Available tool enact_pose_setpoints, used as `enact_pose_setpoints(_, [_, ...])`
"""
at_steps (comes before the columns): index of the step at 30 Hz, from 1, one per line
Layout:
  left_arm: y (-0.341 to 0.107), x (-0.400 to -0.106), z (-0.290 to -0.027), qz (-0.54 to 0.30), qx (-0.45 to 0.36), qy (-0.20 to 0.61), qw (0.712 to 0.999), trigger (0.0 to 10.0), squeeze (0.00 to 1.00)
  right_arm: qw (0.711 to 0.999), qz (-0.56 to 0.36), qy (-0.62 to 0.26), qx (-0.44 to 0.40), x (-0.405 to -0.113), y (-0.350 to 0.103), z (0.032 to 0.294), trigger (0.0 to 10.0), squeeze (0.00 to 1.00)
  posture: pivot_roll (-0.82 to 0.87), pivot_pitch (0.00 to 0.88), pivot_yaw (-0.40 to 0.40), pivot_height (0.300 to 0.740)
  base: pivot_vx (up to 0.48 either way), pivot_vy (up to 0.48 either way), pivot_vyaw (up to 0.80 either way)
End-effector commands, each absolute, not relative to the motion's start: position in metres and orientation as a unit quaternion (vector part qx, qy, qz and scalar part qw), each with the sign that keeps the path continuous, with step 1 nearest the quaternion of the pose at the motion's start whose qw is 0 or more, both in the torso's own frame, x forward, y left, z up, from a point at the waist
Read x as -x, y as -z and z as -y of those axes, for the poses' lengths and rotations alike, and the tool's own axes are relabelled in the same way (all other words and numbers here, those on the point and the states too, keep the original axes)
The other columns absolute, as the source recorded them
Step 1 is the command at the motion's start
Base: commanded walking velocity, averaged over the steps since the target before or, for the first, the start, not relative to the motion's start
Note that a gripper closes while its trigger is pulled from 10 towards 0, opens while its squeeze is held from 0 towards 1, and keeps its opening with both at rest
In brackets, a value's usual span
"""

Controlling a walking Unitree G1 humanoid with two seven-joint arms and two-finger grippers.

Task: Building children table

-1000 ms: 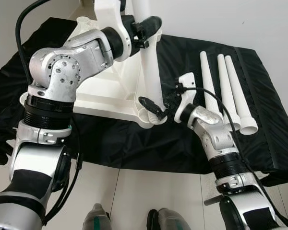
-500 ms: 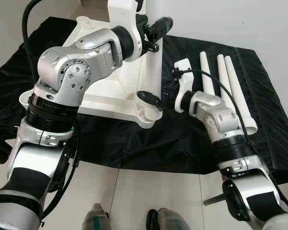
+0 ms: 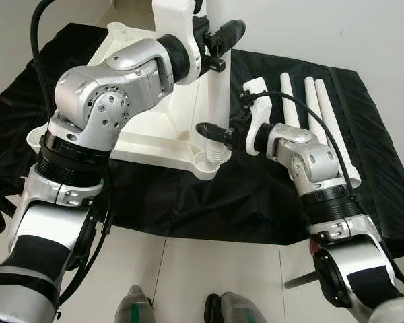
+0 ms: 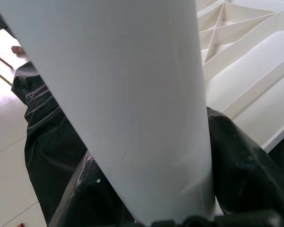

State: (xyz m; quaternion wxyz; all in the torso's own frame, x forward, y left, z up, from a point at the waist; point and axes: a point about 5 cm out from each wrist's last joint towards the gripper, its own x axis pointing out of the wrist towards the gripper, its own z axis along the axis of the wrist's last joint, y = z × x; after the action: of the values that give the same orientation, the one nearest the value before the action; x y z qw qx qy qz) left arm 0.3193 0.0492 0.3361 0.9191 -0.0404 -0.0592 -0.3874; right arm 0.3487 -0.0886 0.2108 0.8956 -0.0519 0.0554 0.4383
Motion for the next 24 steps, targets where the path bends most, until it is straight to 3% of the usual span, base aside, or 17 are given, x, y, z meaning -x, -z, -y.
enact_pose_setpoints(1, [-0.3406, -0.3031, -0.0372, 0.073, 0.009, 0.526, 0.848, 10.0, 0.00, 0.896, -0.059, -0.438, 0.050, -0.3473, -0.2112, 0.0943, 0.0, 0.00, -0.01, 0.000, -0.076, 0.740, 0.000, 0.000, 0.00])
enact_pose_setpoints(5, [-0.3393, -0.3020, -0.0356, 0.071, 0.006, 0.529, 0.846, 10.0, 0.00, 0.892, -0.056, -0.444, 0.055, -0.3453, -0.2107, 0.0929, 0.0, 0.00, -0.01, 0.000, -0.076, 0.740, 0.000, 0.000, 0.00])
enact_pose_setpoints(6, [-0.3396, -0.3016, -0.0352, 0.073, 0.011, 0.531, 0.844, 10.0, 0.11, 0.894, -0.056, -0.441, 0.053, -0.3454, -0.2107, 0.0926, 0.0, 0.00, -0.01, 0.000, -0.074, 0.740, 0.000, 0.000, 0.00])
enact_pose_setpoints(7, [-0.3398, -0.3015, -0.0349, 0.074, 0.015, 0.532, 0.843, 10.0, 1.00, 0.896, -0.056, -0.438, 0.051, -0.3454, -0.2107, 0.0923, 10.0, 0.00, -0.01, 0.000, -0.074, 0.740, 0.000, 0.000, 0.00])
enact_pose_setpoints(24, [-0.3354, -0.3089, -0.0445, 0.053, 0.098, 0.509, 0.854, 10.0, 1.00, 0.918, -0.018, -0.396, 0.028, -0.3489, -0.2149, 0.0963, 10.0, 0.00, -0.01, 0.000, -0.066, 0.740, 0.000, 0.000, 0.00])
